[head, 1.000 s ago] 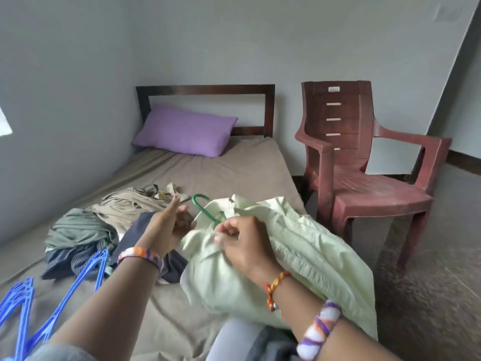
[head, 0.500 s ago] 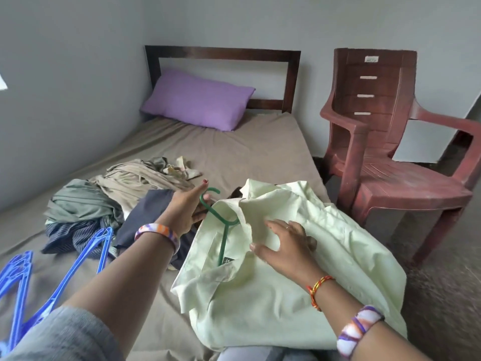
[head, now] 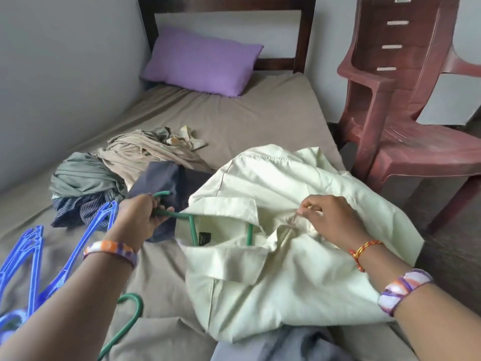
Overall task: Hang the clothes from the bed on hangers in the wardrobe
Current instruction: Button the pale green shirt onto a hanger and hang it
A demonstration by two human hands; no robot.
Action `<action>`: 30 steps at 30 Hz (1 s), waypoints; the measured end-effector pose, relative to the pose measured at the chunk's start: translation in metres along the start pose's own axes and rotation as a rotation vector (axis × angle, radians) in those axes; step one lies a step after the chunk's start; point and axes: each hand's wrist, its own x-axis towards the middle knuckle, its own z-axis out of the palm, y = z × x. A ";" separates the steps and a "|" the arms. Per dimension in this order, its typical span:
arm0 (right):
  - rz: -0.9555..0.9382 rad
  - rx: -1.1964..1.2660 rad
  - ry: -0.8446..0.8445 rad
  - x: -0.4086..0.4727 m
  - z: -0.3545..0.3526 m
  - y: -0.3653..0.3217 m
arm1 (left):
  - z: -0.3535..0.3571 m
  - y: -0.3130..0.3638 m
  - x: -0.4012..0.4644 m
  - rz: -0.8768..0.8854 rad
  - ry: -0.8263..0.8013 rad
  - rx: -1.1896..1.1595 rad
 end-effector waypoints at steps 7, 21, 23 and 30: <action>-0.213 0.219 0.309 -0.023 0.008 -0.009 | 0.005 -0.026 -0.054 0.878 -0.025 0.952; -0.382 0.181 0.021 -0.064 0.022 -0.069 | 0.037 0.010 -0.072 1.320 -0.663 1.098; -0.424 0.227 0.033 -0.062 0.026 -0.080 | 0.032 0.012 -0.071 1.265 -0.615 1.102; -0.466 0.191 0.018 -0.059 0.032 -0.095 | 0.029 0.015 -0.064 1.084 -0.677 1.065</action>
